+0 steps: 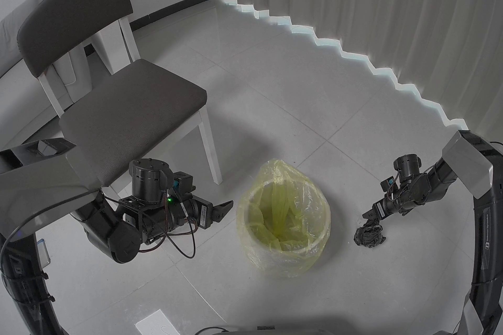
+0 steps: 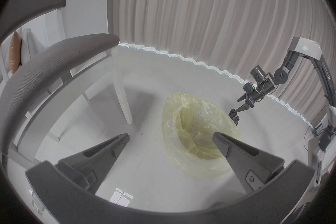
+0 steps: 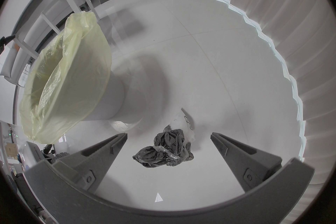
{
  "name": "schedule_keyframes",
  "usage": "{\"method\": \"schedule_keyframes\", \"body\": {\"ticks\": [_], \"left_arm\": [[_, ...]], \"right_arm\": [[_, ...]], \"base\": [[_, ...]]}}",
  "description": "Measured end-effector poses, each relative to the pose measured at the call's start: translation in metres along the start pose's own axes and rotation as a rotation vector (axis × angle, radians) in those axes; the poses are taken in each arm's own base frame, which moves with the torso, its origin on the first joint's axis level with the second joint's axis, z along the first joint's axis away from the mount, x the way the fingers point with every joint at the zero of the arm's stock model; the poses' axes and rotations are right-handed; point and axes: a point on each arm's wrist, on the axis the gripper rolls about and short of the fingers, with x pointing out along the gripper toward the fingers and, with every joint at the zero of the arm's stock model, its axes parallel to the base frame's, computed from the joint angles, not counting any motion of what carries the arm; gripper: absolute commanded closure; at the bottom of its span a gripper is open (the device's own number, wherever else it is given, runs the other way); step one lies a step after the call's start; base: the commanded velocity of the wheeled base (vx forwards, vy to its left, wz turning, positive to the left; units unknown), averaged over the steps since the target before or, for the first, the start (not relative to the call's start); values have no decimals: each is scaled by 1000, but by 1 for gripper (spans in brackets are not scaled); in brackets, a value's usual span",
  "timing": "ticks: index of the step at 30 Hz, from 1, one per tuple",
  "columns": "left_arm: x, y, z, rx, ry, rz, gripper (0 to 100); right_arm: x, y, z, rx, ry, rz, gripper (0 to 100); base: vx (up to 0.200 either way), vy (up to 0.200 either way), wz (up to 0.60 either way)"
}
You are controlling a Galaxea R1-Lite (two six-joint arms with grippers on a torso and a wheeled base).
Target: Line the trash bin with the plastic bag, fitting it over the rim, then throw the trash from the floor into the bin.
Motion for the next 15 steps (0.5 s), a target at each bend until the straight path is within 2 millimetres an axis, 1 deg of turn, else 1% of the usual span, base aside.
{"method": "schedule_keyframes", "body": {"ticks": [5,9,12,15], "left_arm": [[2,0,-5,-1,10,-2,0],[2,1,-7,-8,15,1,0],[4,-1,-6,-27,-2,-5,0],[5,-2,-4,-45,-24,-4,0]], "right_arm": [[2,-1,8,0,18,7,0],[2,-6,23,-1,-18,-3,0],[6,-10,34,2,-50,-15,0],[13,-14,41,8,-57,-17,0]], "base": [[-200,0,0],[0,0,0],[0,0,0],[0,0,0]]}}
